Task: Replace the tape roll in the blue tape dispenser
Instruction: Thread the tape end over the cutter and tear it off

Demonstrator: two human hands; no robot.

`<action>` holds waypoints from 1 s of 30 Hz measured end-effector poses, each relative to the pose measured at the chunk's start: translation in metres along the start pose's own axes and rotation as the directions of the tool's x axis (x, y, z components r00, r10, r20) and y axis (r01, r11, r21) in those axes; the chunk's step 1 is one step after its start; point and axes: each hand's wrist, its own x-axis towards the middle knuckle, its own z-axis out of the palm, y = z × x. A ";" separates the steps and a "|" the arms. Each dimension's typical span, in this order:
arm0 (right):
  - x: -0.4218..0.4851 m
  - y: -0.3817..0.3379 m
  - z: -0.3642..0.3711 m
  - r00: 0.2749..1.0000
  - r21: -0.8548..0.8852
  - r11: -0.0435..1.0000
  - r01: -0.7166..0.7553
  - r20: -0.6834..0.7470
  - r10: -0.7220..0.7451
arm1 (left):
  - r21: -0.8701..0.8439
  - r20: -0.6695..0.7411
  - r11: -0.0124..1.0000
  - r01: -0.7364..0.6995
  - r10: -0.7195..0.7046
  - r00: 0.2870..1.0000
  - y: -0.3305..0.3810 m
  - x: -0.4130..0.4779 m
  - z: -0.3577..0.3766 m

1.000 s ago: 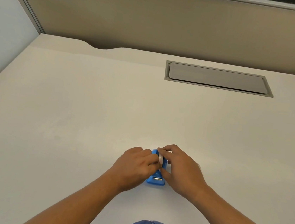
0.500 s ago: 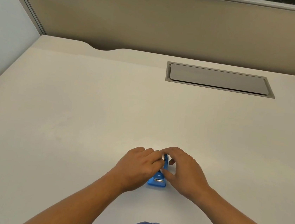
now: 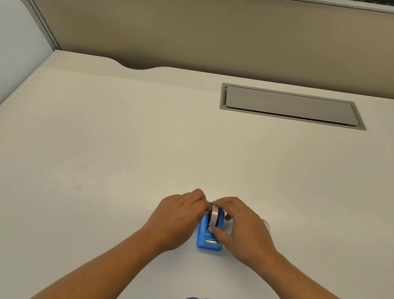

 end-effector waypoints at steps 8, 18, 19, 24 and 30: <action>0.003 -0.003 -0.002 1.000 -0.037 0.999 0.006 0.005 -0.006 | 0.094 -0.067 0.979 -0.181 0.188 0.980 -0.004 -0.001 -0.002; 0.005 -0.006 -0.006 1.000 -0.081 0.997 0.010 0.021 -0.008 | 0.239 0.049 0.908 -0.344 0.342 0.938 -0.009 0.010 -0.016; 0.005 -0.006 -0.006 1.000 -0.083 0.996 0.010 0.021 -0.008 | 0.243 0.059 0.901 -0.360 0.357 0.932 -0.010 0.011 -0.018; 0.005 -0.007 -0.006 1.000 -0.115 0.993 0.001 0.031 0.003 | 0.250 0.113 0.869 -0.426 0.411 0.905 -0.010 0.019 -0.024; 0.005 -0.009 -0.007 0.999 -0.116 0.993 0.000 0.035 0.004 | 0.161 0.092 0.912 -0.377 0.366 0.926 -0.003 0.027 -0.019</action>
